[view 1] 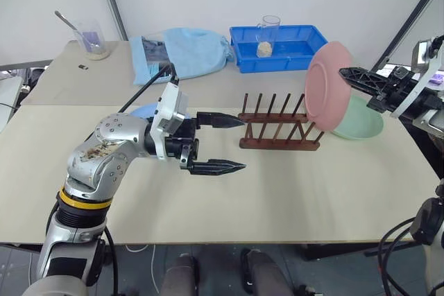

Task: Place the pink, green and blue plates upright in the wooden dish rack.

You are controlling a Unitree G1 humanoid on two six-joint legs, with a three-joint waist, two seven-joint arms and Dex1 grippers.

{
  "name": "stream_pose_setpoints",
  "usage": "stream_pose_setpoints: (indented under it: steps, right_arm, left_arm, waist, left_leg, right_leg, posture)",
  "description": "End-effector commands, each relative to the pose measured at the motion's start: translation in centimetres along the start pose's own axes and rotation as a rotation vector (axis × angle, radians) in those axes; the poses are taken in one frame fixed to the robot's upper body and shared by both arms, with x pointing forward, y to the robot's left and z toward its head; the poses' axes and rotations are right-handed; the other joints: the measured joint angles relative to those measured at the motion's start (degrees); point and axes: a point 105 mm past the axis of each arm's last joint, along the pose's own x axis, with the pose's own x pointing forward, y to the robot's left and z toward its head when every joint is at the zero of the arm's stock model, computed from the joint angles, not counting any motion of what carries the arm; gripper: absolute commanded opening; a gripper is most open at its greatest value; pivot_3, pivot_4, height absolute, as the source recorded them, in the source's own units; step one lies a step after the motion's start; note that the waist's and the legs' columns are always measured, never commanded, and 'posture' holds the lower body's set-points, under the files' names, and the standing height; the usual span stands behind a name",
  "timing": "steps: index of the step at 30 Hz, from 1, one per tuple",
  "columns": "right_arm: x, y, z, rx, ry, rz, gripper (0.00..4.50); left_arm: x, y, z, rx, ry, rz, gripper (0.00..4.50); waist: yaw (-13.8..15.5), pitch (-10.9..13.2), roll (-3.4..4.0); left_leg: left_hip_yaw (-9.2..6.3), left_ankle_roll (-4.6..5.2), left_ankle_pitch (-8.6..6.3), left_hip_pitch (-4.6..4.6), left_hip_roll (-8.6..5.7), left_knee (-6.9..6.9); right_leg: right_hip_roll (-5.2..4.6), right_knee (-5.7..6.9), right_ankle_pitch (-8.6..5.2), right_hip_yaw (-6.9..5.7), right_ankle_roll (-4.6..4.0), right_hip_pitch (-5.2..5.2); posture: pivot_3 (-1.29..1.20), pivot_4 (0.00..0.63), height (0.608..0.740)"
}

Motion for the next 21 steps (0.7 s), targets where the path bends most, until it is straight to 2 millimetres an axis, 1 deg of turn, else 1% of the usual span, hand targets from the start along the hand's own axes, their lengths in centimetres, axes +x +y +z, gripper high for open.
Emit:
stream_pose_setpoints:
  steps: [1,3,5,7,9,12,14,16,19,21]
  right_arm:
    - [-0.3,0.5,1.6,-0.040,-0.036,-0.001,0.01]
    - [-0.3,0.2,1.7,-0.017,-0.043,-0.014,0.01]
    - [-0.4,-0.2,2.1,-0.010,-0.067,-0.033,0.74]
    - [-0.4,-0.3,2.4,-0.027,-0.075,-0.043,1.32]
    - [-0.4,-0.2,2.5,-0.038,-0.078,-0.044,2.05]
    - [-0.6,-0.2,2.7,-0.058,-0.088,-0.055,3.05]
    - [-0.8,-0.4,3.1,-0.092,-0.104,-0.081,3.75]
    - [-1.2,-0.5,3.8,-0.134,-0.126,-0.104,4.43]
    - [-1.9,-0.3,4.7,-0.230,-0.136,-0.136,4.47]
    - [-2.8,-0.4,5.1,-0.337,-0.112,-0.178,4.47]
  left_arm:
    - [0.0,0.1,1.2,0.043,-0.034,0.007,4.50]
    - [0.0,0.1,1.3,0.042,-0.041,0.009,4.50]
    - [0.1,0.1,1.4,0.041,-0.046,0.012,4.50]
    - [0.1,0.3,1.5,0.039,-0.056,0.022,4.50]
    - [0.1,0.5,1.7,0.032,-0.073,0.041,4.50]
    - [0.2,1.4,2.2,0.018,-0.103,0.097,4.50]
    - [0.2,2.2,2.5,0.010,-0.114,0.154,4.50]
    - [0.2,2.5,2.4,0.030,-0.092,0.179,4.50]
    - [0.2,2.7,1.9,0.033,-0.047,0.196,4.50]
    - [0.3,2.8,1.7,0.038,-0.025,0.205,4.50]
  waist:
    - [-0.05,0.00,0.00]
    - [-0.04,0.00,0.00]
    - [-0.04,0.00,0.00]
    - [0.00,0.00,0.00]
    - [0.02,0.00,0.00]
    - [0.07,0.00,0.00]
    - [0.07,0.00,0.00]
    - [0.04,0.00,0.00]
    - [0.05,0.01,0.01]
    - [0.16,0.01,0.01]
  left_leg:
    - [0.00,0.00,0.00,0.00,0.00,0.00]
    - [0.00,0.00,0.00,0.01,0.00,0.00]
    - [0.00,0.00,0.00,0.02,0.00,0.00]
    - [-0.01,0.00,0.00,0.01,0.00,0.00]
    - [0.00,0.00,0.00,0.00,-0.01,0.00]
    - [-0.01,0.00,0.00,-0.03,-0.01,-0.01]
    - [-0.02,0.00,0.00,-0.04,-0.01,-0.01]
    - [-0.01,0.00,0.00,-0.04,-0.02,-0.01]
    - [-0.01,0.00,0.00,-0.03,-0.01,-0.01]
    - [-0.01,0.00,0.00,-0.03,-0.02,-0.02]
  right_leg:
    - [0.00,0.00,0.00,0.00,0.00,0.00]
    - [0.00,0.02,0.00,0.00,0.00,0.00]
    - [0.00,0.03,0.00,0.00,0.00,0.00]
    - [0.00,0.02,0.00,0.00,0.00,0.00]
    - [0.00,0.02,0.00,0.00,0.00,0.00]
    - [0.00,-0.02,0.00,0.00,0.01,-0.01]
    - [0.00,-0.03,0.01,0.00,0.02,-0.01]
    - [0.00,-0.02,0.01,0.00,0.03,-0.01]
    - [0.00,-0.01,0.01,0.00,0.02,-0.01]
    - [0.00,-0.01,0.01,0.00,0.02,-0.02]
  posture:
    - [0.00,0.150,0.720]
    - [0.00,0.150,0.720]
    - [0.00,0.150,0.720]
    - [0.00,0.150,0.720]
    - [0.00,0.150,0.720]
    - [0.00,0.150,0.720]
    - [0.00,0.150,0.720]
    - [0.00,0.150,0.720]
    - [0.00,0.150,0.720]
    - [0.00,0.150,0.720]
